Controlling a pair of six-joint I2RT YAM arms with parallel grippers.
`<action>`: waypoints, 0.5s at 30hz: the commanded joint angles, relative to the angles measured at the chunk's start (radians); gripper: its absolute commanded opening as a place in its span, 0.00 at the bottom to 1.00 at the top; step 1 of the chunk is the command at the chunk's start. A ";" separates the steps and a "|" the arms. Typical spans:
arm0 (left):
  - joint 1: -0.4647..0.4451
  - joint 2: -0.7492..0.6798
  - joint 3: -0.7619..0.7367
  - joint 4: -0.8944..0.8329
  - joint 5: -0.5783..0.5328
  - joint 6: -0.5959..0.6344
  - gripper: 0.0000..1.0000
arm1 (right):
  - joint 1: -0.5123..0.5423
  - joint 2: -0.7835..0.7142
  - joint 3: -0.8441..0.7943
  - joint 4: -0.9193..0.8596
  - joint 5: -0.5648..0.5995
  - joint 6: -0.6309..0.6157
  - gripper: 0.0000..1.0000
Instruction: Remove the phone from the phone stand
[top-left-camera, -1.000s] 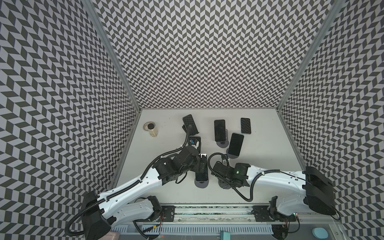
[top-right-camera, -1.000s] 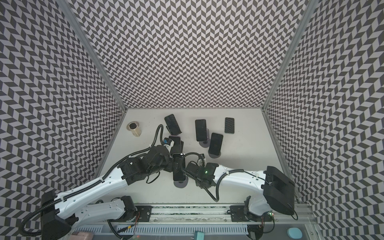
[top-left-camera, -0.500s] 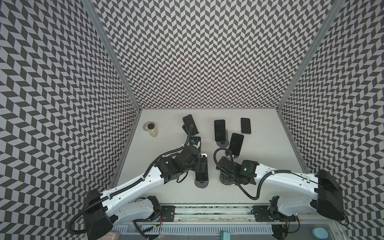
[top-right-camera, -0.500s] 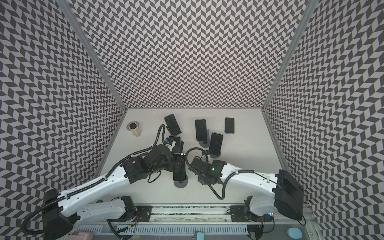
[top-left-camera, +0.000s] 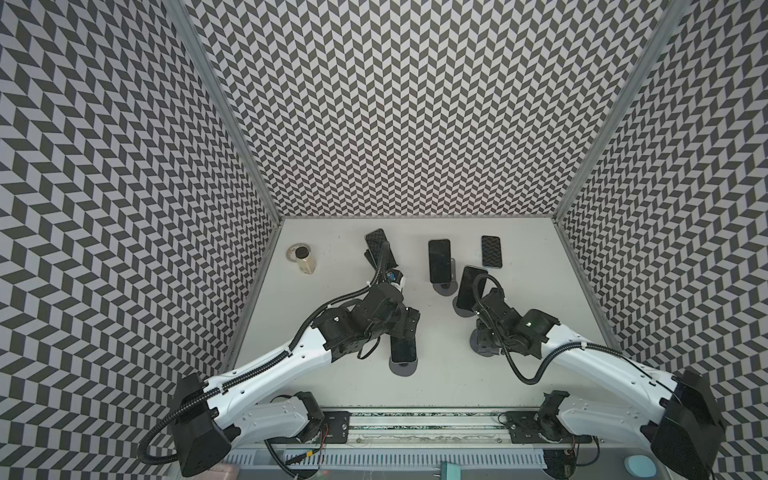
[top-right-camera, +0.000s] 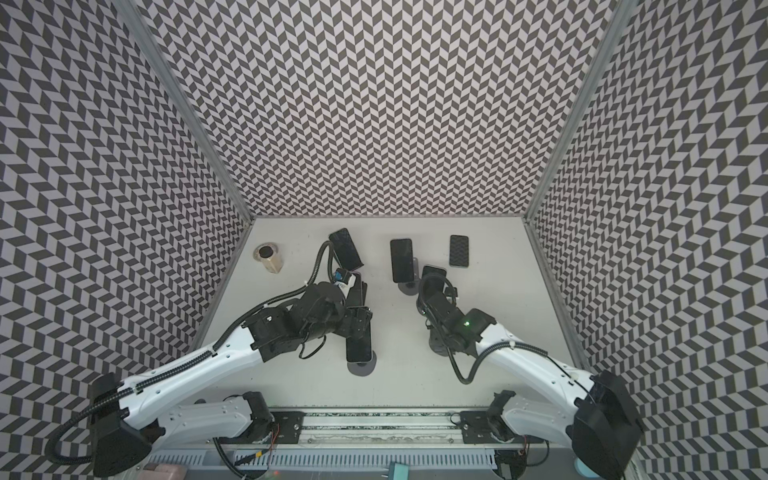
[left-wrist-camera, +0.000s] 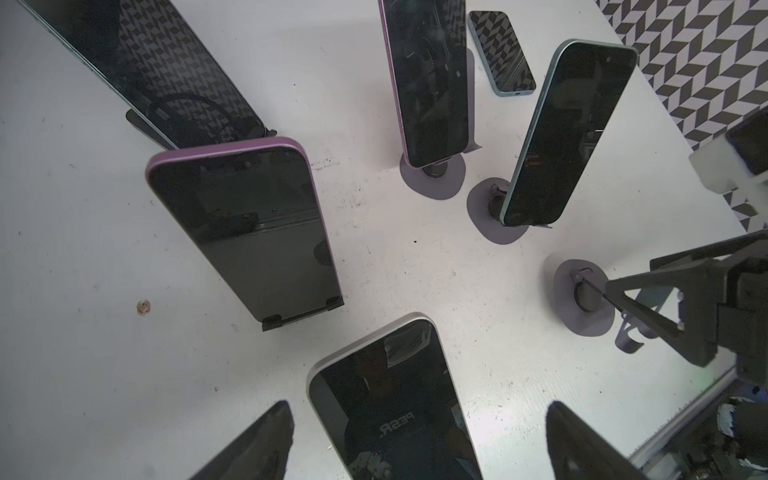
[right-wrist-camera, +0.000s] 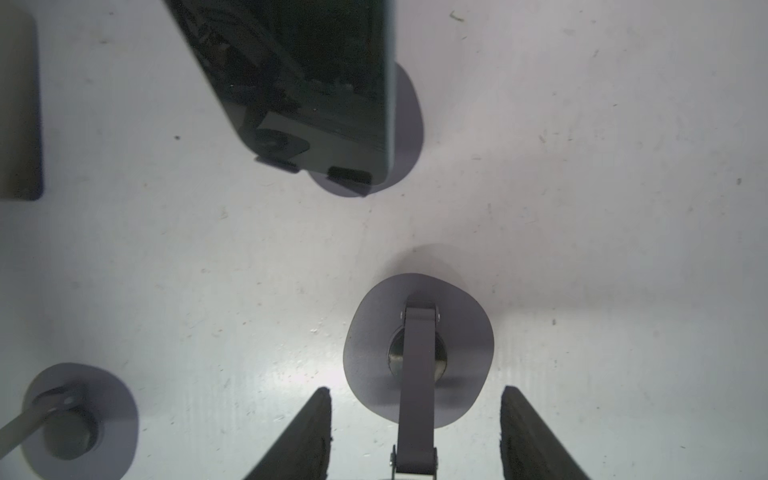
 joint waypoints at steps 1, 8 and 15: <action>0.006 0.007 0.025 0.014 -0.007 0.014 0.95 | -0.072 -0.057 -0.019 0.068 -0.019 -0.063 0.56; 0.006 0.011 0.035 0.010 0.004 0.025 0.95 | -0.233 -0.028 0.005 0.081 -0.046 -0.109 0.56; 0.009 0.023 0.045 0.011 0.022 0.036 0.95 | -0.441 0.039 0.040 0.151 -0.048 -0.235 0.56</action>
